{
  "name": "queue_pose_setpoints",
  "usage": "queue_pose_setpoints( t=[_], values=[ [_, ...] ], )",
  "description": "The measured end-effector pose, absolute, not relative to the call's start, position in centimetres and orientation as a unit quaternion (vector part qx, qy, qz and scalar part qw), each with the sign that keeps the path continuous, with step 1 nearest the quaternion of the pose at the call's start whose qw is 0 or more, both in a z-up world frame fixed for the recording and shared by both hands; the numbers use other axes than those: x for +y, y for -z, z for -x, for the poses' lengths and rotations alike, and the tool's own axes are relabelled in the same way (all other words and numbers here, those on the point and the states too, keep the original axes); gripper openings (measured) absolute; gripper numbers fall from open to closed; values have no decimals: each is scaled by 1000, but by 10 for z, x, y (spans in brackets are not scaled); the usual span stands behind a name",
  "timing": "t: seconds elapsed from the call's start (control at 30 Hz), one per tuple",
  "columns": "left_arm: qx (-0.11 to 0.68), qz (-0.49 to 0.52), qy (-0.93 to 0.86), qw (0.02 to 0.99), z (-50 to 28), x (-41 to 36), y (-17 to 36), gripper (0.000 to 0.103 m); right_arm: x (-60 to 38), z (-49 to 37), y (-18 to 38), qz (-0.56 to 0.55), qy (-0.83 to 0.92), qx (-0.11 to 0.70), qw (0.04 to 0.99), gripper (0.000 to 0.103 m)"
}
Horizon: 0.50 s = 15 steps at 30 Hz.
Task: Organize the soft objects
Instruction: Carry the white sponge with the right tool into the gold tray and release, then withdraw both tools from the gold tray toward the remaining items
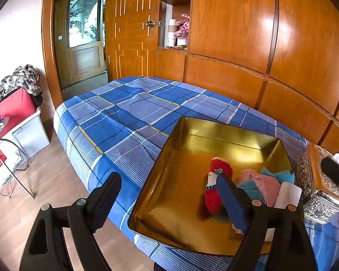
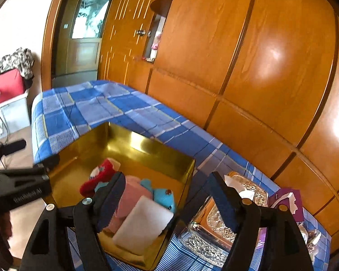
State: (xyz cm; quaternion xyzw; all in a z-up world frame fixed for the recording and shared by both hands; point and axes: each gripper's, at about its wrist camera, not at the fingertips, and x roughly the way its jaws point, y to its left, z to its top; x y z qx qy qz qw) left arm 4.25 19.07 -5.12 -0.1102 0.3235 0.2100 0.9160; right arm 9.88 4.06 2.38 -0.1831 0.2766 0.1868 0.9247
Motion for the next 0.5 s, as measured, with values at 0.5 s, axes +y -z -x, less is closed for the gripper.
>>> queue_pose_setpoints(
  t=[0.5],
  values=[
    [326, 107, -212, 915, -39, 189, 53, 87, 41, -89, -43, 168, -183, 252, 935, 77]
  ],
)
